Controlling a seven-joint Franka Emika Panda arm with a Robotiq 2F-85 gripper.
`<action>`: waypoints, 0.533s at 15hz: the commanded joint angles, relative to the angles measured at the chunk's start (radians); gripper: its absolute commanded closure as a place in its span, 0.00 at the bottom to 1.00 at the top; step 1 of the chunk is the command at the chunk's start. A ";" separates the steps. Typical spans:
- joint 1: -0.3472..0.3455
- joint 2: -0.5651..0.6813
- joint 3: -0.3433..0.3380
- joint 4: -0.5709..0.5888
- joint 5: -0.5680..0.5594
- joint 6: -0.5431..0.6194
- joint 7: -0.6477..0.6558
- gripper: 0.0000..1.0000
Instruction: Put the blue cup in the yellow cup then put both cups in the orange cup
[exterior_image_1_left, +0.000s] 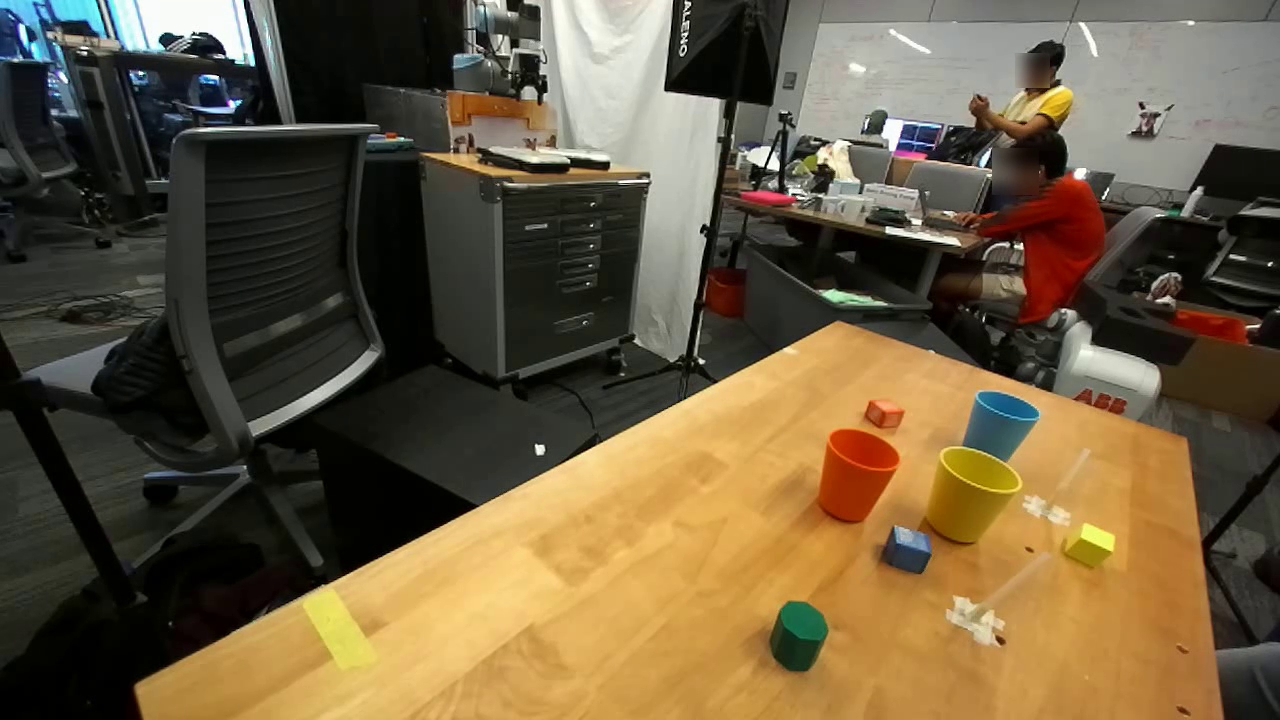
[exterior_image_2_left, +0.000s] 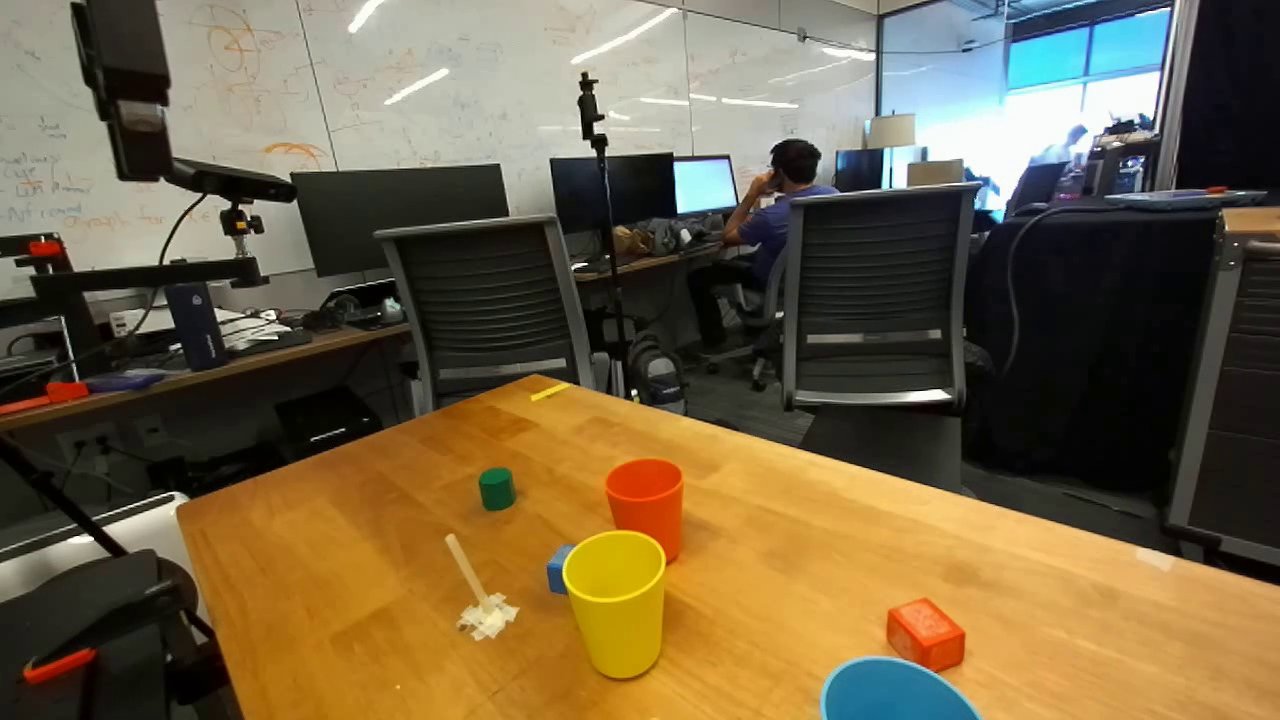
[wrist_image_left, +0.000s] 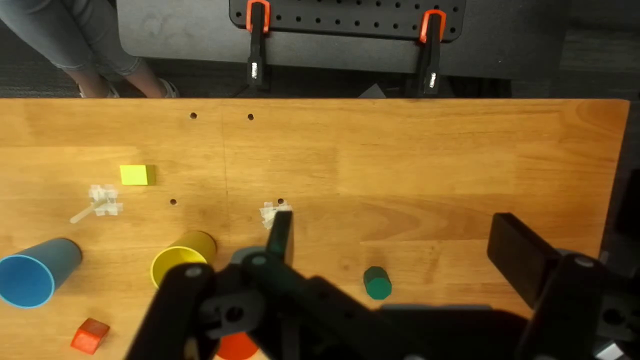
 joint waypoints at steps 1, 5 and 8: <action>-0.003 0.001 0.003 0.002 0.002 -0.002 -0.002 0.00; -0.003 0.001 0.003 0.002 0.002 -0.002 -0.002 0.00; -0.010 0.009 0.002 -0.001 -0.003 0.010 0.005 0.00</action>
